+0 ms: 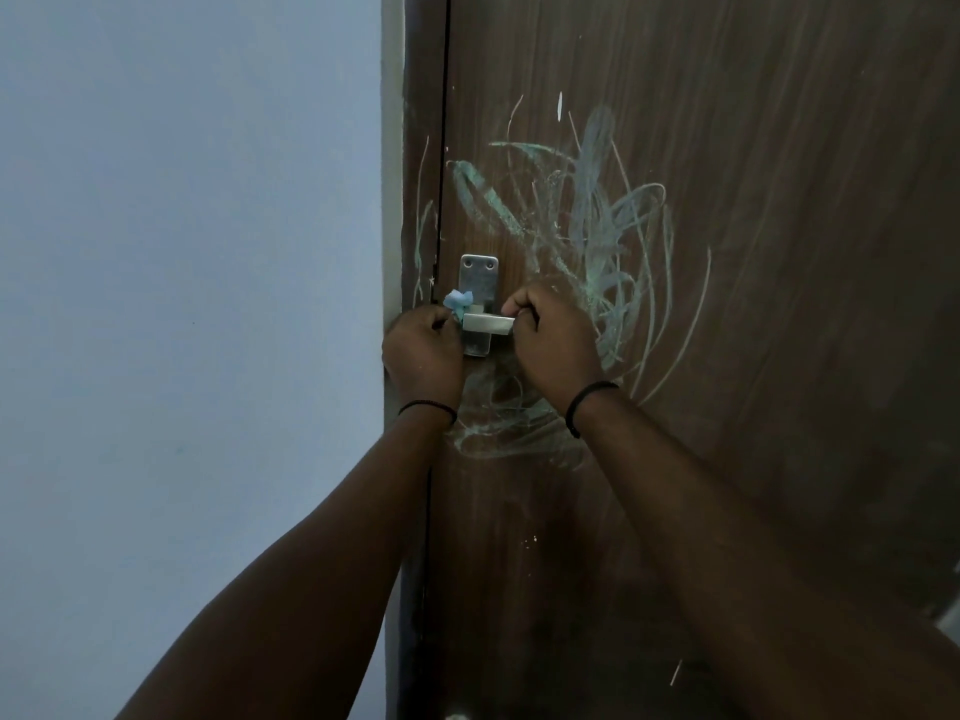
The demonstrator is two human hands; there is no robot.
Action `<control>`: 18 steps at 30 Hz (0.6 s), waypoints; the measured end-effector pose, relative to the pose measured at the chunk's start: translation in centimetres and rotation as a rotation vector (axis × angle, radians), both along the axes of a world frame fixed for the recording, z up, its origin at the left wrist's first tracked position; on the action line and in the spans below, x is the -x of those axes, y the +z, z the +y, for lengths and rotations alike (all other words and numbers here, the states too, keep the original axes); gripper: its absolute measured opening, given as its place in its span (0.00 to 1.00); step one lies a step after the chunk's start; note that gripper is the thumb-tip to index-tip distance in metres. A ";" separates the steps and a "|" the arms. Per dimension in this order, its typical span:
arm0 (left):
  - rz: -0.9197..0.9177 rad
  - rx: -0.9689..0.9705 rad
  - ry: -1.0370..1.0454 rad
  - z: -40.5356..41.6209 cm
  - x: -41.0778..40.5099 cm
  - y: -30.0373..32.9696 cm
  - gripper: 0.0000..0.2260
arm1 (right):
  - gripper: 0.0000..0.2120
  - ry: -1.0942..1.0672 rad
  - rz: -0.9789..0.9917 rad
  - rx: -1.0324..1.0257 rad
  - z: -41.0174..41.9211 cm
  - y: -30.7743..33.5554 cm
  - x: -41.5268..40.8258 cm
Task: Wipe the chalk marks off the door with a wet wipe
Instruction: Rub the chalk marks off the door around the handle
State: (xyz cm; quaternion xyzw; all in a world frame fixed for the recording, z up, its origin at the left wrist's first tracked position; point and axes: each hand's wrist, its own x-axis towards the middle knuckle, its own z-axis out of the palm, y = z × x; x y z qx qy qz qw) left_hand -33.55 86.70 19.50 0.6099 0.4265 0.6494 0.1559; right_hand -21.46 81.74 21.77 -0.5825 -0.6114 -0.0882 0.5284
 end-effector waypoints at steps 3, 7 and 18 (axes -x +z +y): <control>0.012 -0.026 -0.018 0.1 0.1 -1.3 0.08 | 0.09 -0.044 -0.015 -0.013 0.0 -0.5 0.1; 0.042 -0.022 -0.033 -0.1 0.1 -2.7 0.08 | 0.10 -0.071 -0.017 -0.029 0.0 -0.8 0.3; 0.099 -0.095 -0.024 0.7 0.0 -4.0 0.08 | 0.10 -0.104 -0.111 -0.052 0.0 -0.9 0.3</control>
